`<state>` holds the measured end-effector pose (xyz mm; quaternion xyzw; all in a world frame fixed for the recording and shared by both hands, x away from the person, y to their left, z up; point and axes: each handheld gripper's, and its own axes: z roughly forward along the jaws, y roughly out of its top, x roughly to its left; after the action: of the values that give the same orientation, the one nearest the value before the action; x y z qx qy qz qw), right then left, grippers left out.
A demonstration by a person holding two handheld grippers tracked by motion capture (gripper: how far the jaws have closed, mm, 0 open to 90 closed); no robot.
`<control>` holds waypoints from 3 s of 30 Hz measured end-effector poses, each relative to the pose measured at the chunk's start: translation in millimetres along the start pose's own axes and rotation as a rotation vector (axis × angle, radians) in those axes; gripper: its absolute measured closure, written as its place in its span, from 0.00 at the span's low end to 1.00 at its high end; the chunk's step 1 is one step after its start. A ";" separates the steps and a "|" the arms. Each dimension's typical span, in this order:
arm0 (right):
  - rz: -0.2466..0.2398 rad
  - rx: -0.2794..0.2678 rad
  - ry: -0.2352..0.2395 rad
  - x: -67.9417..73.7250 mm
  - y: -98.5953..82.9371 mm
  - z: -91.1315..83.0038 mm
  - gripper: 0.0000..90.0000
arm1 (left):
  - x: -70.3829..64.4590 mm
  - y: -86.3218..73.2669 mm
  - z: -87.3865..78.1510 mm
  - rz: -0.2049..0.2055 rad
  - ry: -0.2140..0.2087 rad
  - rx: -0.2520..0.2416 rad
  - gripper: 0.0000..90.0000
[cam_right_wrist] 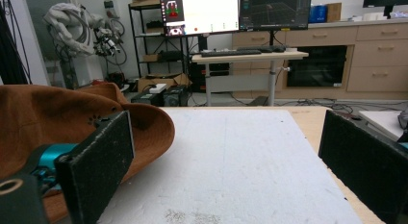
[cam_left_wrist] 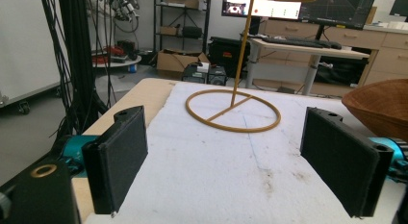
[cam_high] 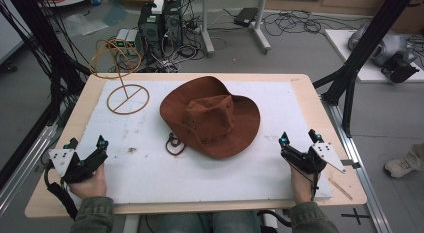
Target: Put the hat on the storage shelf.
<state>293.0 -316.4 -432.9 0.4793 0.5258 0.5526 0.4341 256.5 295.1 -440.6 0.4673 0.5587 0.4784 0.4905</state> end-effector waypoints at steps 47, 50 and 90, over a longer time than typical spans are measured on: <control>0.005 0.081 0.273 60.7 29.6 64.9 0.04 | 0.4 0.4 3.0 -0.020 -0.021 -0.001 0.19; -0.011 0.121 0.340 78.6 31.3 79.5 0.04 | 1.6 0.7 3.0 -0.025 -0.021 -0.002 0.19; -0.264 0.455 0.485 144.7 2.3 140.4 0.98 | 2.5 0.7 5.0 -0.043 -0.048 -0.001 0.19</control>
<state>407.9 -151.1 -421.7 0.3464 0.7804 0.4584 0.2466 261.4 298.1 -440.4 0.4665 0.5564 0.4565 0.5142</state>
